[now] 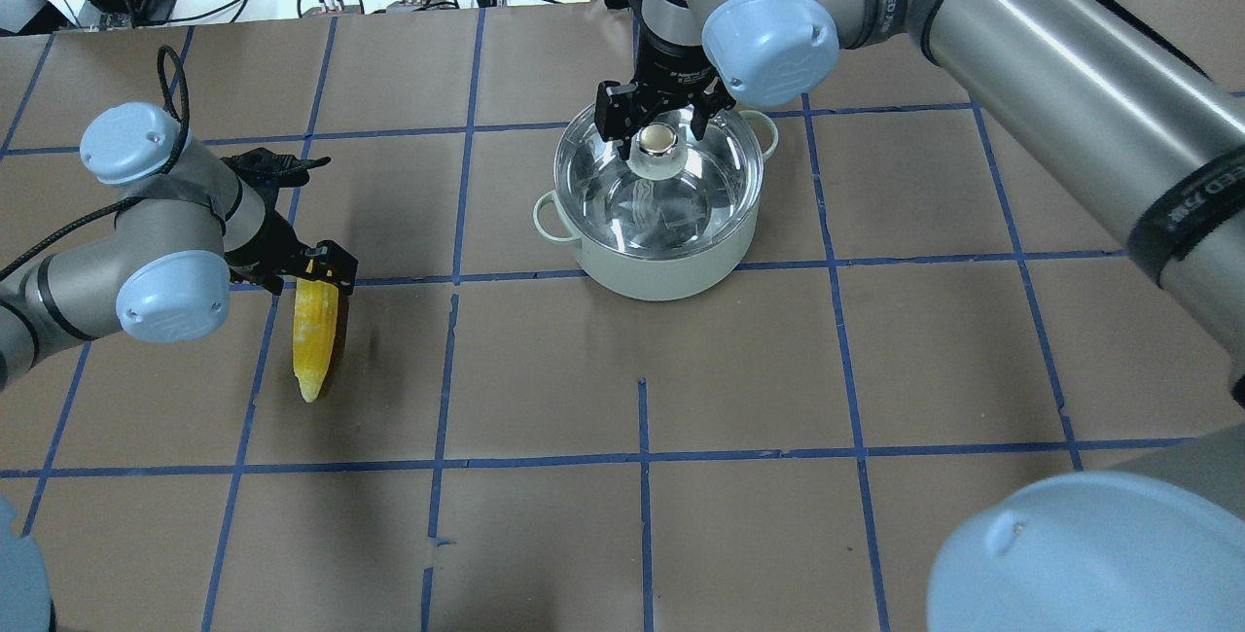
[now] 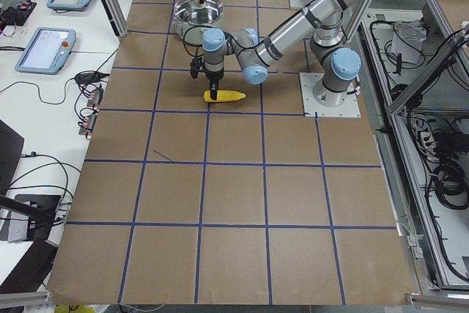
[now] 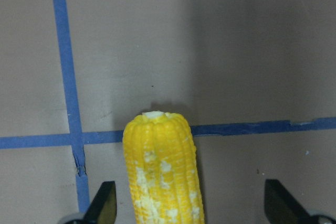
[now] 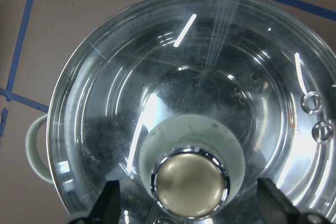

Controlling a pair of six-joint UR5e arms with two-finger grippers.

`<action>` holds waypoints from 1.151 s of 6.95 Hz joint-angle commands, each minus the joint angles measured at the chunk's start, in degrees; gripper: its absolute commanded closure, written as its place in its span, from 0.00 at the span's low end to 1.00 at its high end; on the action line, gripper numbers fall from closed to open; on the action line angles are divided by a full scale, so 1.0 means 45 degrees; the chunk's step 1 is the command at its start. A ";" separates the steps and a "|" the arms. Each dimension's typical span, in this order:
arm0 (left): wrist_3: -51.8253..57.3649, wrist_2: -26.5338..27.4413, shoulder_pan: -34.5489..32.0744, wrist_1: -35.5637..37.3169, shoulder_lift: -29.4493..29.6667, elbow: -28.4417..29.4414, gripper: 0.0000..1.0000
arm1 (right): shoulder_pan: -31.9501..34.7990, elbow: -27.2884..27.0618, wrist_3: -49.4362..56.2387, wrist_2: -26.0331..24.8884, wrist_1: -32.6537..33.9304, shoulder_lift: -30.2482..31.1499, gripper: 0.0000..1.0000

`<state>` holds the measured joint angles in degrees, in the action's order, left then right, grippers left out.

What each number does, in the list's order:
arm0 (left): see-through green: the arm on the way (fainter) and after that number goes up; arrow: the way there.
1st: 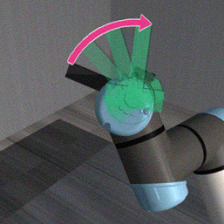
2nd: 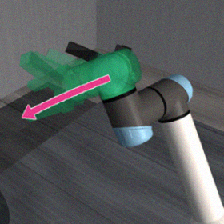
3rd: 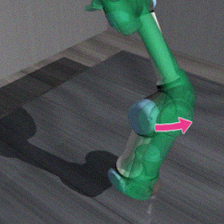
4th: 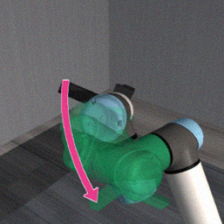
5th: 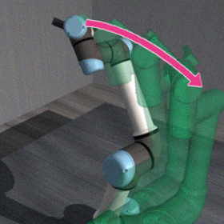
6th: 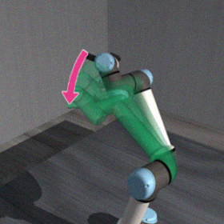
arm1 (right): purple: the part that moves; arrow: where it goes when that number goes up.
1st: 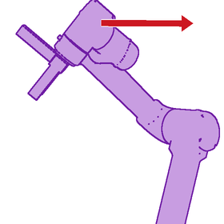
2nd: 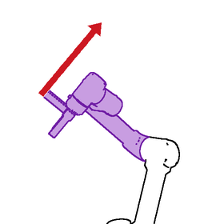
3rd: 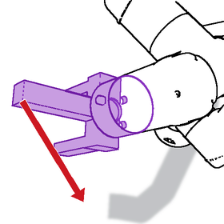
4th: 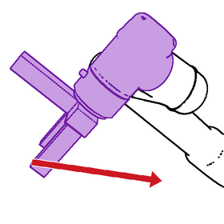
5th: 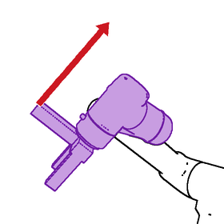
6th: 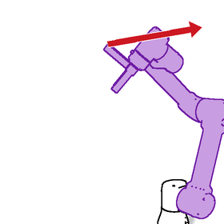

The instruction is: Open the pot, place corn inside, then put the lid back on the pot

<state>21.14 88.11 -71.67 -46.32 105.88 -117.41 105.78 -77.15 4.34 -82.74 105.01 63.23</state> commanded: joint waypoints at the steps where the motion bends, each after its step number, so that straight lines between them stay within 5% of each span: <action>1: 0.0010 -0.0028 0.0008 0.0196 0.0065 -0.0158 0.00 | 0.0164 -0.0160 0.0033 -0.0071 0.0004 0.0051 0.13; 2: 0.0029 -0.0029 0.0066 0.0660 0.0220 -0.0410 0.00 | 0.0164 -0.0160 0.0052 -0.0110 0.0004 0.0031 0.18; 4: 0.0088 -0.0087 0.0067 0.1660 0.0358 -0.0569 0.06 | 0.0164 -0.0141 0.0557 -0.0188 -0.0016 0.0012 0.48; 6: 0.0049 -0.0552 0.0047 0.1661 0.0222 -0.0607 0.82 | 0.0164 -0.0141 0.0619 -0.0189 0.0004 0.0012 0.73; 7: 0.0030 -0.0633 0.0047 0.1661 0.0183 -0.0607 0.87 | 0.0164 -0.0141 0.0638 -0.0188 0.0004 -0.0027 0.75; 8: -0.0009 -0.0499 0.0047 0.1661 0.0144 -0.0511 0.89 | 0.0164 -0.0141 0.0657 -0.0188 -0.0016 -0.0008 0.48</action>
<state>21.27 85.76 -71.45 -38.87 106.78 -120.01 106.52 -77.77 7.17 -83.59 105.01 63.20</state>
